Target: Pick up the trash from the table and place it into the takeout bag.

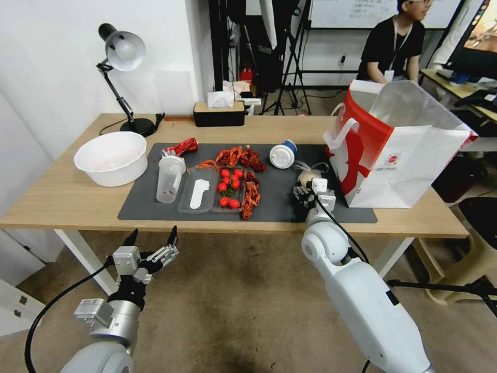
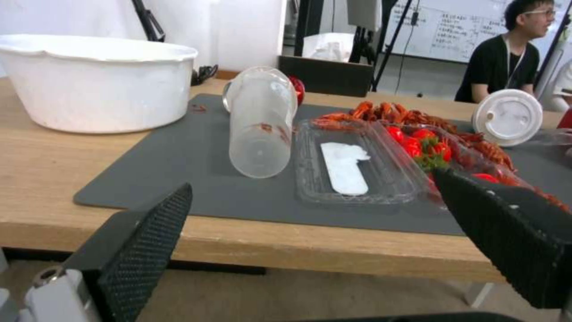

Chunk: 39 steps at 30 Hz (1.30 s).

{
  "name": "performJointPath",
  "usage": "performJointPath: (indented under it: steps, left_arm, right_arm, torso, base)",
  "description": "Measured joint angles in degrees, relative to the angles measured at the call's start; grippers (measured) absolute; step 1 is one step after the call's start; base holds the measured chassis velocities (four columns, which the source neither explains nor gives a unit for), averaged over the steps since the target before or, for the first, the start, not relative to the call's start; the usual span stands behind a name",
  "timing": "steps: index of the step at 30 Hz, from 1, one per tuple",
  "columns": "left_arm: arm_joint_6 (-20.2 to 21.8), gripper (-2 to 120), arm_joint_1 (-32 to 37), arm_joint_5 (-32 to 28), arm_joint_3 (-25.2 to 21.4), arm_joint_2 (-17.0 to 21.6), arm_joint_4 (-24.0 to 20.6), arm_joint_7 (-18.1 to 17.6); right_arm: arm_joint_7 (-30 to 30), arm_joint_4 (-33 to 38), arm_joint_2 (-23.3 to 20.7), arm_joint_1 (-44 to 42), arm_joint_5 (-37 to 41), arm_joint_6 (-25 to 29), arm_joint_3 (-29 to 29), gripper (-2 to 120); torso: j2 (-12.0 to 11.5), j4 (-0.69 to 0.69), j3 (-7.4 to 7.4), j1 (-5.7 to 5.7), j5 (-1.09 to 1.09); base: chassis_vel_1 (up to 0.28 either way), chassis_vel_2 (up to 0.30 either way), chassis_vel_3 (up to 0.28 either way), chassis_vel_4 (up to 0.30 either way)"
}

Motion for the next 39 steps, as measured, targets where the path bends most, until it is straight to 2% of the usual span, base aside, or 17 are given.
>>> performJointPath:
  steps: [3, 4, 8, 10, 12, 13, 16, 22, 28, 30, 39]
  left_arm:
    - [-0.04, 100, 0.00, 0.06, 0.17, -0.12, 0.05, -0.02]
    - [-0.04, 100, 0.00, 0.06, 0.17, -0.12, 0.05, -0.02]
    - [-0.09, 100, 0.08, 0.23, 0.15, -0.28, 0.01, -0.06]
    - [-0.10, 100, 0.10, 0.35, 0.08, -0.29, -0.03, -0.03]
    - [-0.39, 100, 0.22, 0.49, -0.19, -0.28, -0.26, 0.39]
    - [-0.39, 100, 0.22, 0.49, -0.19, -0.28, -0.26, 0.39]
    - [-0.60, 100, 0.39, 0.47, -0.41, -0.27, -0.48, 0.64]
    - [-0.61, 100, 0.70, 0.95, -0.41, -0.53, -0.64, 0.90]
    - [-0.62, 100, 0.94, 1.13, -0.48, -0.52, -0.84, 0.92]
    - [-0.63, 100, 0.97, 1.13, -0.54, -0.53, -0.86, 0.92]
    - [-0.76, 100, 1.22, 1.13, -0.60, -0.78, -1.15, 0.88]
  right_arm:
    - [-2.38, 0.11, -0.61, -0.22, 0.67, 1.46, 0.49, 39]
    - [-2.38, 0.11, -0.61, -0.22, 0.67, 1.46, 0.49, 39]
    - [-6.10, 0.56, -1.11, -0.83, -1.12, 4.08, 0.82, 20]
    - [-6.97, 0.89, -1.29, -0.99, -1.72, 4.66, 0.95, 18]
    - [-10.60, 2.55, -2.38, -1.43, -3.91, 7.10, 1.29, 12]
    - [-10.60, 2.55, -2.38, -1.43, -3.91, 7.10, 1.29, 12]
    - [-17.67, 6.27, -4.86, -1.63, -6.80, 10.20, 2.95, 7]
    - [-23.91, 12.11, -8.69, -0.80, -6.78, 13.29, 5.80, 7]
    - [-22.31, 16.57, -11.65, 2.62, -1.14, 13.46, 9.31, 7]
    - [-20.14, 17.57, -13.48, 4.96, 3.11, 11.79, 11.15, 7]
    - [-14.56, 13.07, -19.23, 9.66, 9.40, 8.32, 14.70, 7]
  torso:
    - [0.00, -0.01, 0.00, 0.00, 0.01]
    - [0.00, -0.01, 0.00, 0.00, 0.01]
    - [0.00, 0.00, 0.00, 0.00, 0.01]
    - [0.00, 0.00, 0.00, 0.00, 0.01]
    - [0.00, 0.00, 0.00, 0.00, 0.02]
    - [0.00, 0.00, 0.00, 0.00, 0.02]
    - [0.00, -0.01, 0.00, 0.00, 0.00]
    - [0.01, 0.00, 0.00, 0.00, 0.01]
    - [0.01, 0.00, 0.00, 0.00, 0.01]
    - [0.01, 0.00, 0.00, 0.00, 0.01]
    - [0.01, 0.00, 0.00, 0.00, 0.01]
  base:
    - [0.000, 0.000, 0.000, 0.000]
    - [0.000, 0.000, 0.000, 0.000]
    - [0.000, 0.000, 0.000, 0.000]
    - [0.000, 0.000, 0.000, 0.000]
    - [0.000, 0.000, 0.000, 0.000]
    - [0.000, 0.000, 0.000, 0.000]
    - [0.000, 0.000, 0.000, 0.000]
    - [0.000, 0.000, 0.000, 0.000]
    - [0.000, 0.000, 0.000, 0.000]
    - [0.000, 0.000, 0.000, 0.000]
    - [0.000, 0.000, 0.000, 0.000]
